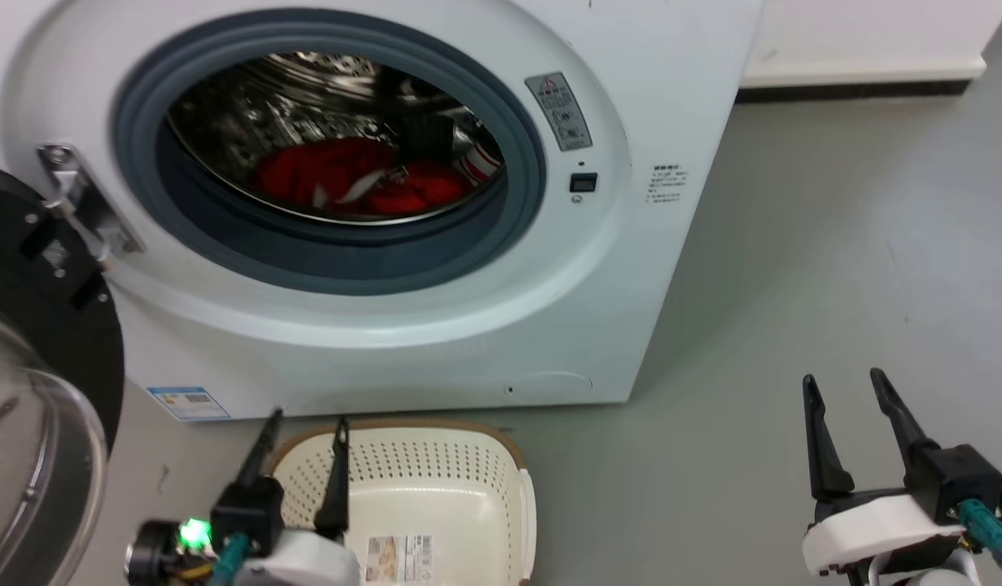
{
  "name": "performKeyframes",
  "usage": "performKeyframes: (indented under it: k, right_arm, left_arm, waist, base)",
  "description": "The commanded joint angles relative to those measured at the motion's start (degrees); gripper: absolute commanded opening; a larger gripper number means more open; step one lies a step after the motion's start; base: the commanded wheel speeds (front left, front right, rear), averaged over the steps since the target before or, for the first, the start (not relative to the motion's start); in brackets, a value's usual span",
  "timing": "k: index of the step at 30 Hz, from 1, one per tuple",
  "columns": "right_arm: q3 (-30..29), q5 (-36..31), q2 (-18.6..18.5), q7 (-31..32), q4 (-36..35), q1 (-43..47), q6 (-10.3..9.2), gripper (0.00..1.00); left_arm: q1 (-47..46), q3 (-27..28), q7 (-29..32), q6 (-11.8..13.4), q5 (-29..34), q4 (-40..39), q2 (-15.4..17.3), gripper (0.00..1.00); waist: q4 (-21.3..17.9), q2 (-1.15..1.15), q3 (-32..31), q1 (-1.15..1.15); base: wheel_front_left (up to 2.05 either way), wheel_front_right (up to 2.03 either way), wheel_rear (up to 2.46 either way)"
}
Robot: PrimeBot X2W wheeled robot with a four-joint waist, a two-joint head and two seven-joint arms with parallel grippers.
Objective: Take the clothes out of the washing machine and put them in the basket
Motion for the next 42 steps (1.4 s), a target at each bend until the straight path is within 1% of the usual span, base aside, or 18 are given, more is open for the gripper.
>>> performKeyframes:
  k: [1, 3, 8, 12, 15, 19, 24, 30, 33, 34, 35, 39, 42]
  right_arm:
    - [-0.15, 0.68, -0.15, -0.12, -0.01, -1.19, -0.04, 1.0]
    - [-0.05, 1.3, -0.12, -0.12, -0.04, -2.25, -0.04, 1.0]
    - [0.73, 4.98, -0.09, -0.12, 0.48, -5.14, -0.04, 1.0]
    - [2.27, 7.76, -0.06, -0.12, 0.24, -6.86, -0.04, 1.0]
    - [3.04, 9.65, -0.07, -0.12, -0.53, -8.3, -0.04, 1.0]
    - [3.03, 12.29, -0.04, -0.12, -0.89, -9.81, -0.04, 1.0]
    - [2.75, 14.59, 0.0, -0.12, -0.18, -12.01, -0.04, 1.0]
    - [4.21, 16.85, -0.03, -0.12, -0.93, -13.17, -0.04, 1.0]
    - [5.29, 17.53, -0.02, -0.12, -1.06, -13.7, -0.04, 1.0]
    - [5.29, 17.53, -0.02, -0.12, -1.06, -13.7, -0.04, 1.0]
    - [5.82, 17.66, -0.03, -0.12, -1.13, -13.86, -0.04, 1.0]
    - [7.11, 18.53, -0.03, -0.12, -1.64, -13.72, -0.04, 1.0]
    - [8.3, 19.04, -0.03, -0.12, -2.09, -13.37, -0.04, 1.0]
  left_arm:
    - [-2.57, 0.31, -0.16, -0.54, 0.54, 0.49, 0.96, 1.0]
    - [-5.31, 0.62, -0.16, -1.53, 0.81, 1.88, 2.62, 1.0]
    - [-15.11, 2.12, -0.15, -3.37, 1.57, 5.72, 8.73, 1.0]
    - [-25.36, 3.06, 0.33, -4.82, 0.93, 12.74, 13.31, 1.0]
    - [-34.8, 2.41, 3.83, -5.64, 1.62, 17.7, 17.44, 1.0]
    - [-47.06, 0.79, 9.57, -6.37, 2.43, 21.66, 22.86, 1.0]
    - [-60.94, -5.42, 17.76, -6.68, 3.23, 25.2, 28.67, 1.0]
    - [-76.07, -16.36, 28.58, -6.72, -0.62, 29.68, 35.34, 1.0]
    - [-83.85, -21.42, 34.22, -6.73, -2.15, 31.35, 37.36, 1.0]
    - [-83.85, -21.42, 34.22, -6.73, -2.15, 31.35, 37.36, 1.0]
    - [-86.13, -22.95, 35.87, -6.73, -2.79, 31.89, 38.07, 1.0]
    - [-94.58, -28.01, 43.23, -6.69, -5.42, 34.02, 40.27, 1.0]
    - [-99.17, -30.4, 49.08, -6.69, -7.78, 35.17, 41.33, 1.0]
  waist:
    - [-2.32, 0.0, 3.58, 0.0]
    - [-3.82, 0.0, 5.91, 0.0]
    - [-8.04, 0.0, 12.39, 0.0]
    - [-10.82, 0.0, 17.4, 0.0]
    - [-12.62, 0.0, 21.32, 0.0]
    - [-14.84, 0.0, 26.65, 0.0]
    - [-16.81, 0.0, 32.03, 0.0]
    - [-19.34, 0.0, 37.06, 0.0]
    - [-20.24, 0.0, 39.94, 0.0]
    - [-20.24, 0.0, 39.94, 0.0]
    - [-20.68, 0.0, 40.69, 0.0]
    - [-22.07, 0.0, 43.2, 0.0]
    - [-22.93, 0.0, 44.8, 0.0]
  base:
    - [0.0, 0.0, 0.0]
    - [0.0, 0.0, 0.0]
    - [0.0, 0.0, 0.0]
    - [0.0, 0.0, 0.0]
    - [0.0, 0.0, 0.0]
    - [0.0, 0.0, 0.0]
    - [0.0, 0.0, 0.0]
    - [0.0, 0.0, 0.0]
    - [0.0, 0.0, 0.0]
    - [0.0, 0.0, 0.0]
    - [0.0, 0.0, 0.0]
    - [0.0, 0.0, 0.0]
    - [0.0, 0.0, 0.0]
